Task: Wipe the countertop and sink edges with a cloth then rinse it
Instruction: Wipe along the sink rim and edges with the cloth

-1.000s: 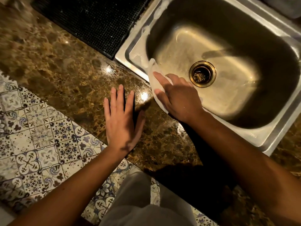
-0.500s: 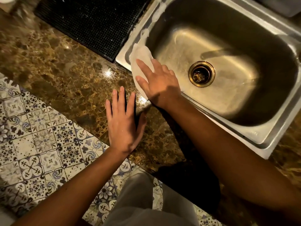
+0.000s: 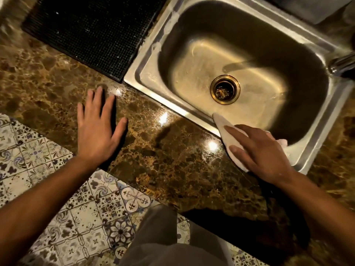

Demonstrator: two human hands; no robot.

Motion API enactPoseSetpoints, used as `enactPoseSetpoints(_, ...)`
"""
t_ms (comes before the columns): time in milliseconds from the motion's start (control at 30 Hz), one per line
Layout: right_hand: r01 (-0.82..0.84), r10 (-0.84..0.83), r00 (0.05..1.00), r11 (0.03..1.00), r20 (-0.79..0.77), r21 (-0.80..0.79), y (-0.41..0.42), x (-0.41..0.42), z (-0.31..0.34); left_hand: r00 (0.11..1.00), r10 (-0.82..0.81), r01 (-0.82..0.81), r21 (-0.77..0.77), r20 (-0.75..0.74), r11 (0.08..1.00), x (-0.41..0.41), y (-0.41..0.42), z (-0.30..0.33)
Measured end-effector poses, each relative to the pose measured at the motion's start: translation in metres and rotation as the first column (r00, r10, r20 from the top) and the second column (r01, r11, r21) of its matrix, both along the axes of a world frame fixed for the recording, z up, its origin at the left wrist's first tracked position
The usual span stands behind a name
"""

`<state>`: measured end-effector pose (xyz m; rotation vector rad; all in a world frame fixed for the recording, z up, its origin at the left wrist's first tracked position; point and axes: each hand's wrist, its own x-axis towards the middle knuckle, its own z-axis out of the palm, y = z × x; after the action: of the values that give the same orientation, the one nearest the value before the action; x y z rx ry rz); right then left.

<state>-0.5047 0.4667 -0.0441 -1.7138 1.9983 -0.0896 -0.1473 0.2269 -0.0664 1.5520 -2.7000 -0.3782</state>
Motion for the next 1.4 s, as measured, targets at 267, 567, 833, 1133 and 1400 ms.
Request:
enactPoseSetpoints(267, 0.02, -0.019, 0.999, 1.0, -0.049, 0.021, -0.043, 0.03, -0.008, 1.0, 0.014, -0.014, -0.057, 0.004, 0.998, 0.004, -0.002, -0.006)
enactPoseSetpoints(567, -0.03, 0.01, 0.986, 0.992, -0.166, -0.119, -0.167, 0.109, -0.021, 1.0, 0.021, -0.02, -0.092, 0.011, 0.996, 0.002, 0.0, -0.007)
enactPoseSetpoints(833, 0.133, -0.145, 0.971, 0.988, -0.191, -0.075, -0.222, 0.148, -0.027, 1.0, 0.027, -0.027, -0.104, 0.006, 0.994, -0.001, 0.001, -0.005)
enactPoseSetpoints(1133, 0.147, -0.157, 0.98, 0.985, -0.123, -0.088, -0.219, 0.146, -0.022, 0.999, 0.033, -0.032, -0.09, 0.009, 0.995, -0.002, 0.0, -0.003)
enactPoseSetpoints(1400, 0.121, -0.132, 0.988, 0.985, -0.083, -0.123, -0.13, 0.099, -0.02, 1.0, 0.003, -0.004, -0.066, -0.022, 0.998, 0.002, -0.003, -0.008)
